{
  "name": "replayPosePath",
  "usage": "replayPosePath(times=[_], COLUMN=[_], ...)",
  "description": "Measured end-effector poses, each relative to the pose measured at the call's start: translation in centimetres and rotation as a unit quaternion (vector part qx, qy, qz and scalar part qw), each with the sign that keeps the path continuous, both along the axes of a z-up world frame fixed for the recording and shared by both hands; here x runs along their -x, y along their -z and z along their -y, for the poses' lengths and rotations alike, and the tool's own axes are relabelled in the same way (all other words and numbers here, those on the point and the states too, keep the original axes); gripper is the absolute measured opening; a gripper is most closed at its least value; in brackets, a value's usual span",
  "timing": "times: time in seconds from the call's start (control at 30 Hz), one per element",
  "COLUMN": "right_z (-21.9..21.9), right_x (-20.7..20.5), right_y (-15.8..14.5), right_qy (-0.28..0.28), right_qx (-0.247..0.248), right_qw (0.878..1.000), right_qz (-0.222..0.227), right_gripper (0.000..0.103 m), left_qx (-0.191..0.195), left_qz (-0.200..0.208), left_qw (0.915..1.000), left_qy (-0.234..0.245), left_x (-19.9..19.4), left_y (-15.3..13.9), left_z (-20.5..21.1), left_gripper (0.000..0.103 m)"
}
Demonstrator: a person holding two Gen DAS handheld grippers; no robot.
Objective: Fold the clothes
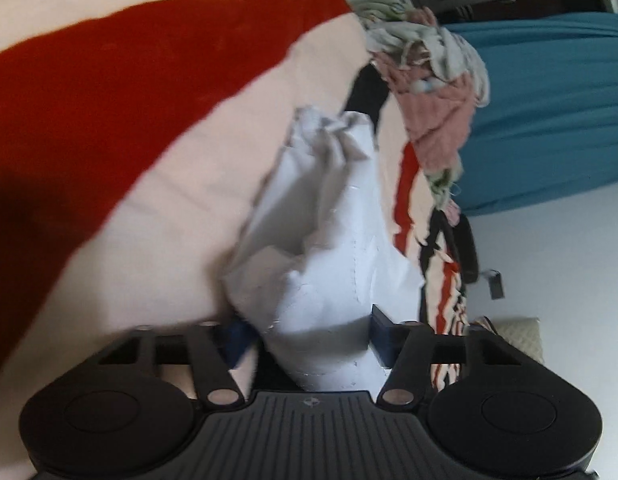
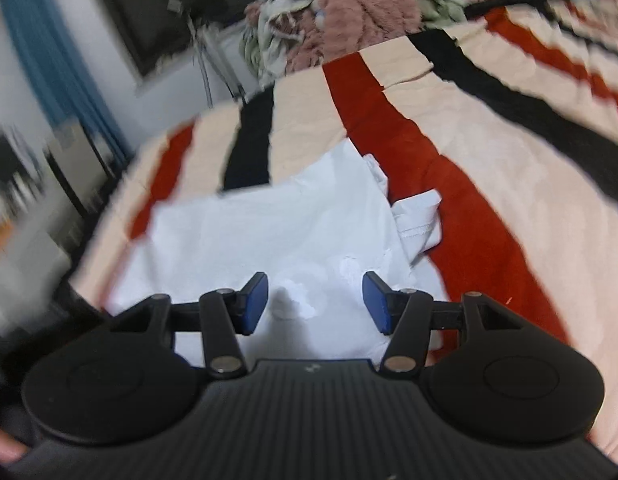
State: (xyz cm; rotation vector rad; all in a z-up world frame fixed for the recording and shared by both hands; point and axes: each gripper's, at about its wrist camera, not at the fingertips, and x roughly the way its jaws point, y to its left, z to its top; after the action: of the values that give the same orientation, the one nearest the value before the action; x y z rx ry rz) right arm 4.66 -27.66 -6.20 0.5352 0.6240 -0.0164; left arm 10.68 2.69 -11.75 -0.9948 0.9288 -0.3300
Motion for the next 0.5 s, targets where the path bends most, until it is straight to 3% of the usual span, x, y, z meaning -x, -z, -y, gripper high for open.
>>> replayPosePath(times=[0.03, 0.1, 0.13, 0.17, 0.33, 0.4, 0.47, 0.5], right_z=[0.6, 1.6, 1.9, 2.2, 2.4, 3.2, 4.1, 4.6], right_x=[0.5, 1.4, 1.8, 2.2, 1.5, 1.4, 1.4, 1.2], right_y=[-0.1, 0.0, 0.4, 0.8, 4.5, 5.9, 7.1, 7.5], right_qy=[0.002, -0.004, -0.006, -0.008, -0.007, 0.035, 0.083, 0.1], right_qx=[-0.042, -0.133, -0.174, -0.213, -0.34, -0.351, -0.354, -0.355], right_qw=[0.999, 0.991, 0.985, 0.977, 0.94, 0.935, 0.93, 0.928], right_qz=[0.008, 0.02, 0.021, 0.022, -0.034, -0.045, -0.053, -0.051], right_gripper=[0.056, 0.072, 0.086, 0.09, 0.09, 0.088, 0.072, 0.068], left_qx=[0.002, -0.005, -0.01, -0.012, 0.005, 0.015, 0.023, 0.027], left_qz=[-0.001, 0.006, 0.01, 0.014, 0.015, 0.014, 0.013, 0.013], left_qw=[1.0, 1.0, 0.9999, 0.9998, 0.9997, 0.9996, 0.9994, 0.9993], left_qy=[-0.003, -0.004, -0.005, -0.006, -0.016, -0.02, -0.023, -0.024], left_x=[0.1, 0.2, 0.3, 0.4, 0.8, 0.7, 0.6, 0.5], left_y=[0.1, -0.2, -0.4, -0.6, -0.7, -0.5, -0.3, -0.2], left_z=[0.0, 0.2, 0.3, 0.4, 0.1, -0.2, -0.4, -0.5], left_gripper=[0.051, 0.044, 0.042, 0.04, 0.035, 0.035, 0.035, 0.035])
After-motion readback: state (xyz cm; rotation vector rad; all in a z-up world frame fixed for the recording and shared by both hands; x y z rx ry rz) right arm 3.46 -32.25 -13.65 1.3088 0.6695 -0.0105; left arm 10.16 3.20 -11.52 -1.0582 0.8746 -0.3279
